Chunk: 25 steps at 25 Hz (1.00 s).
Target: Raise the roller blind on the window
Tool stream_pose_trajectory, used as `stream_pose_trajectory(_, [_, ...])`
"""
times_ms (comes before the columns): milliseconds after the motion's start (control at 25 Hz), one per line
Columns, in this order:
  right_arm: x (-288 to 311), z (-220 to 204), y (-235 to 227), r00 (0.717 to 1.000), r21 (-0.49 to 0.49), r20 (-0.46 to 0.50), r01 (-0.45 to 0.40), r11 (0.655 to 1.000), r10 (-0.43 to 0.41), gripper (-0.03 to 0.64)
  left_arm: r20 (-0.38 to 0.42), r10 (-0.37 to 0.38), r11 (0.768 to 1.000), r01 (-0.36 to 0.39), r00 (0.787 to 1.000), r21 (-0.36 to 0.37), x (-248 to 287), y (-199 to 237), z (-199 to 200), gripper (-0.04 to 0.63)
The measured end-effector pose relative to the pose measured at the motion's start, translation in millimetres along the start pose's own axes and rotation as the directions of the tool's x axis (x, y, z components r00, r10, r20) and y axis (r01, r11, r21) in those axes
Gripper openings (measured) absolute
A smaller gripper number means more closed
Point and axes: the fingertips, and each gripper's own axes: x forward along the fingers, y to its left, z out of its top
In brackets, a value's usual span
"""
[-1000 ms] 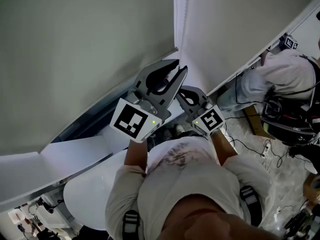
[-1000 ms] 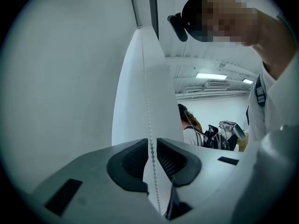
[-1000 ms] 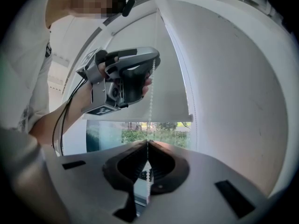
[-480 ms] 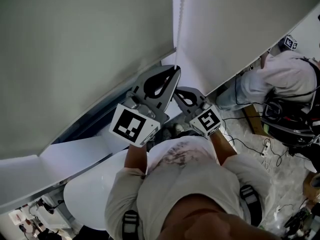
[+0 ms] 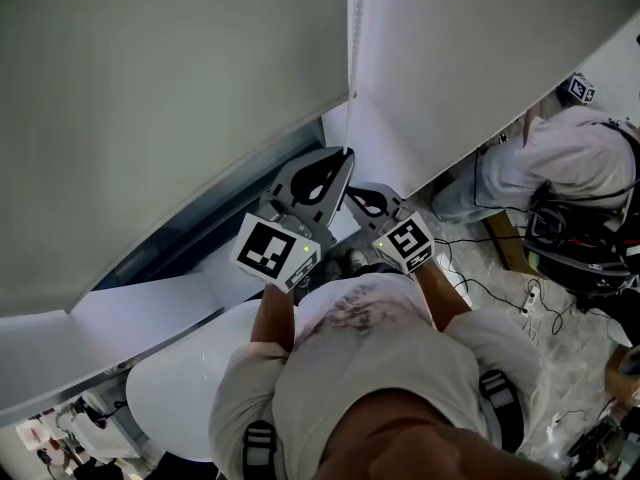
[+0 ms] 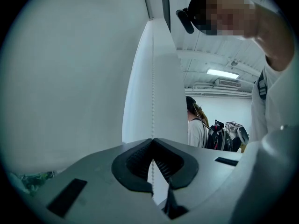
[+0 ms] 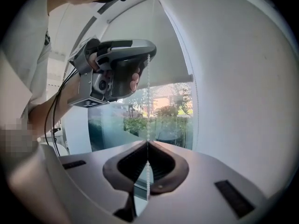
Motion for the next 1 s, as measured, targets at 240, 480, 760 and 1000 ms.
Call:
stream_pose_trajectory(240, [2,-38,0,0.997,0.037,-0.08,-0.011,0.999,0.014,0.063,-0.068,0.002,0.999,-0.005,0.998,-0.043,2,0,-38,0.008])
stream_pose_trajectory(480, [4,-60,5,0.992,0.071,-0.122,-0.013,0.997,0.021,0.063,-0.097,0.003,0.997,-0.011,0.995,-0.082,-3,-2,-59,0.008])
stream_pose_trajectory(760, [7,-89,8,0.983,0.092,-0.181,-0.023,0.995,0.039,0.063,-0.144,0.01,0.994,-0.026,0.989,-0.109,-5,-1,-90,0.008])
stream_pose_trajectory(1000, [9,-108,9,0.975,0.107,-0.22,-0.021,0.994,0.044,0.063,-0.164,0.01,0.992,-0.03,0.986,-0.123,-7,-1,-108,0.008])
